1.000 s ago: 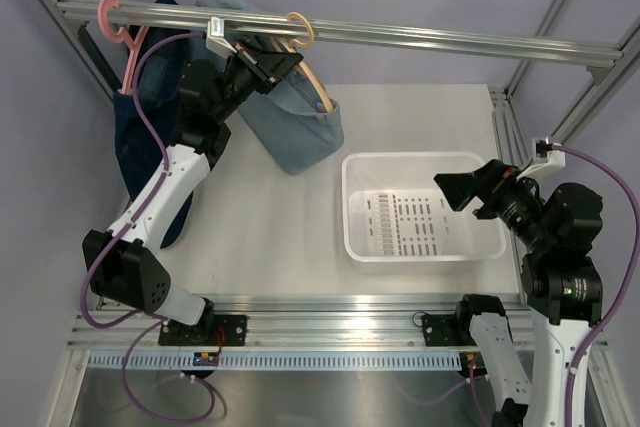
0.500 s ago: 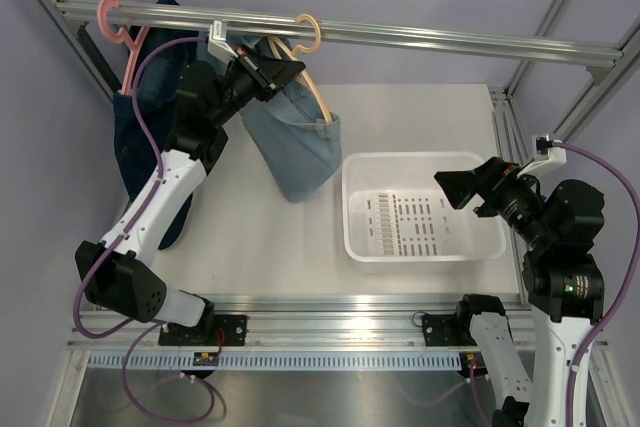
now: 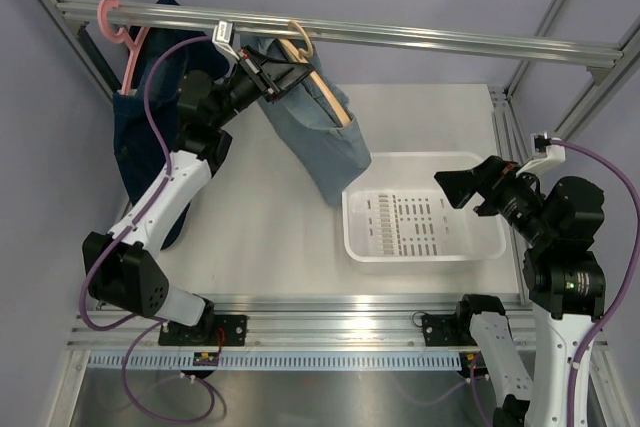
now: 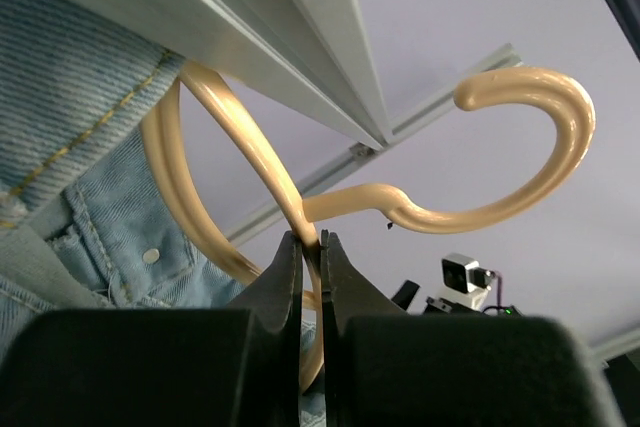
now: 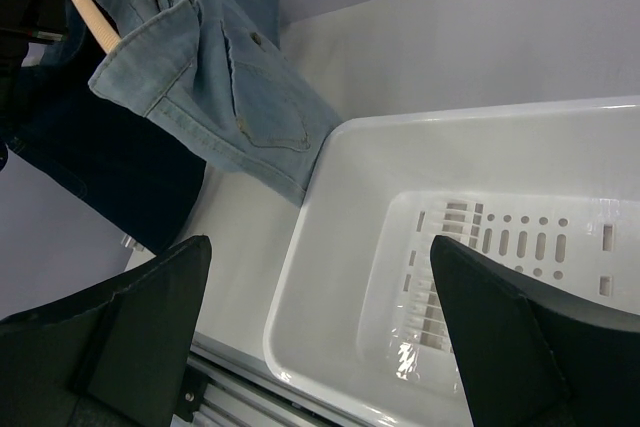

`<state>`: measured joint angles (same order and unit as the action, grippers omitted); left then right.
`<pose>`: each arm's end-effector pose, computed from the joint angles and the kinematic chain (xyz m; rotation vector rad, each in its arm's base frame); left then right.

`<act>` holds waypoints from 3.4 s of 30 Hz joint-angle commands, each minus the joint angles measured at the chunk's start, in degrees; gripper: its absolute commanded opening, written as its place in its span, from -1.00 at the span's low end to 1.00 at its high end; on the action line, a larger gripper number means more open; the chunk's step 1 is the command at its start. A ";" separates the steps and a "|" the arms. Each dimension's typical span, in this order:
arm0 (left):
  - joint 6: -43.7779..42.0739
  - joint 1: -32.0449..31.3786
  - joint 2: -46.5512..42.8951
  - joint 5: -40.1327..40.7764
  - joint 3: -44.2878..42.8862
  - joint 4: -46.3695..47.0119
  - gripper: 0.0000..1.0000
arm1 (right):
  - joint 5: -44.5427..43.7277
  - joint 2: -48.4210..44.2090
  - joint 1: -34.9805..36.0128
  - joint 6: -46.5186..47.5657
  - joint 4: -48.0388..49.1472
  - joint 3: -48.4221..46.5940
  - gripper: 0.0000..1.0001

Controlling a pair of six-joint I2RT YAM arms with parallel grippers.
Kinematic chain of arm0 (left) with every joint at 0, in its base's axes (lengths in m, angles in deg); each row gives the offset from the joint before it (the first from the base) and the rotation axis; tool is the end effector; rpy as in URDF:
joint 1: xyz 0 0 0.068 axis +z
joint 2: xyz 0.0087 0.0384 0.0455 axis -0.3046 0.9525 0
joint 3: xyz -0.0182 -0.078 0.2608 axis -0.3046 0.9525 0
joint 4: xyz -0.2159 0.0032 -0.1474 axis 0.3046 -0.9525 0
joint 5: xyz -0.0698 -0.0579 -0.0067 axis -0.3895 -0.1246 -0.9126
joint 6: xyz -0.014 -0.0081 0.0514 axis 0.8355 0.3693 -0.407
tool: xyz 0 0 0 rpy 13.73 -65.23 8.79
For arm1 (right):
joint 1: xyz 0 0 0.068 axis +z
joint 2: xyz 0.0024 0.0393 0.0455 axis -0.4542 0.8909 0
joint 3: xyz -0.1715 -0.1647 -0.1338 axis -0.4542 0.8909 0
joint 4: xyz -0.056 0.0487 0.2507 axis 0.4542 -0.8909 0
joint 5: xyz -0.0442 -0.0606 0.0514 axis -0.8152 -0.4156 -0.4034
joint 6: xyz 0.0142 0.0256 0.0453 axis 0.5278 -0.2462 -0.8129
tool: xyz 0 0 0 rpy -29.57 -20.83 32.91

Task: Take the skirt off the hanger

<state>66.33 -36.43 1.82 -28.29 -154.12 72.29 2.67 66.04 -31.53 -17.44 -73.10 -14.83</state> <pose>0.3100 -0.1257 0.4471 -0.0518 1.4752 -1.6562 0.0876 0.0109 0.4267 0.0473 1.7812 0.6998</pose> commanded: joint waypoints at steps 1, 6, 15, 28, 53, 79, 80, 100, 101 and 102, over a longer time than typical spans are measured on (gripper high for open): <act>0.76 -0.20 -3.68 -3.40 -1.24 19.82 -1.00 | 0.06 0.79 -0.14 1.23 0.56 -1.35 0.99; 0.85 -0.37 -6.14 -3.66 0.61 18.50 -1.00 | 1.38 1.41 -0.14 1.84 0.74 -1.53 0.99; -6.36 -2.83 -18.35 5.62 2.81 -6.70 -1.00 | 11.65 4.13 0.55 2.81 2.67 -2.06 0.86; -3.99 -6.35 -28.47 22.97 2.90 -30.26 -1.00 | -8.13 6.43 36.42 6.15 8.97 -1.72 0.95; 10.60 -6.35 -34.62 23.06 7.29 -28.70 -1.00 | -12.07 12.74 51.62 15.55 26.30 9.46 0.75; 5.51 -5.39 -32.78 21.74 3.34 -32.13 -1.00 | -20.85 15.47 57.95 7.74 22.55 10.16 -1.00; 5.41 -5.12 -32.60 20.87 3.77 -31.52 -1.00 | -21.99 14.43 57.95 5.64 21.57 9.81 -1.00; 13.32 6.83 -29.79 14.27 2.63 -21.32 -1.00 | -28.86 -9.57 58.21 -4.31 20.42 21.23 -1.00; 13.67 6.92 -29.61 14.18 2.81 -21.06 -1.00 | -28.94 -10.36 58.21 -4.48 20.33 21.58 -1.00; 14.20 7.01 -29.52 13.74 3.16 -19.75 -1.00 | -29.03 -11.59 58.21 -4.92 19.90 21.93 -1.00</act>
<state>84.32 -32.24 -27.66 -20.37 -147.70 40.35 -24.91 58.33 26.28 -20.61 -53.23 7.21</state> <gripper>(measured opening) 0.031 0.055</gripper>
